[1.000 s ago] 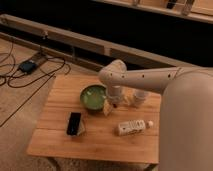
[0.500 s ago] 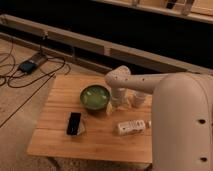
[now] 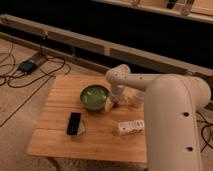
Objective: Place the pepper in the ceramic cup
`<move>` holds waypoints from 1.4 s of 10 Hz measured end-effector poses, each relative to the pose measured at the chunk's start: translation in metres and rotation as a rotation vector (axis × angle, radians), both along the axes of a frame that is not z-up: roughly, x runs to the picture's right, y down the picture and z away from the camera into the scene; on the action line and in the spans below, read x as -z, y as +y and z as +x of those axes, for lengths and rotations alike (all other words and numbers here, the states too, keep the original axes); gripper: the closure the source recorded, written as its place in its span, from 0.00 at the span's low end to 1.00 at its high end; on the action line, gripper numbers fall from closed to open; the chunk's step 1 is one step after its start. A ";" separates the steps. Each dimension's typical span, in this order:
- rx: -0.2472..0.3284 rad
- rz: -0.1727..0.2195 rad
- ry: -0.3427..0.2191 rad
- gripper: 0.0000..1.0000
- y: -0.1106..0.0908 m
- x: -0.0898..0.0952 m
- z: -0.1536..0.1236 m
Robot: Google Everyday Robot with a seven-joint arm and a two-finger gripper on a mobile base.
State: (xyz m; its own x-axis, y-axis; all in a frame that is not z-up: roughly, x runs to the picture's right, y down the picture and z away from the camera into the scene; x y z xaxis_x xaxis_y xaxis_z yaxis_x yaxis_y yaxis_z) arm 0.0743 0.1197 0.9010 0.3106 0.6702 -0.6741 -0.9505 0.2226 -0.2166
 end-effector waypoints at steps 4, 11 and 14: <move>0.002 0.025 -0.012 0.20 -0.013 -0.019 0.000; -0.009 0.061 -0.012 0.20 -0.028 -0.051 -0.007; -0.007 0.074 -0.018 0.39 -0.034 -0.060 -0.010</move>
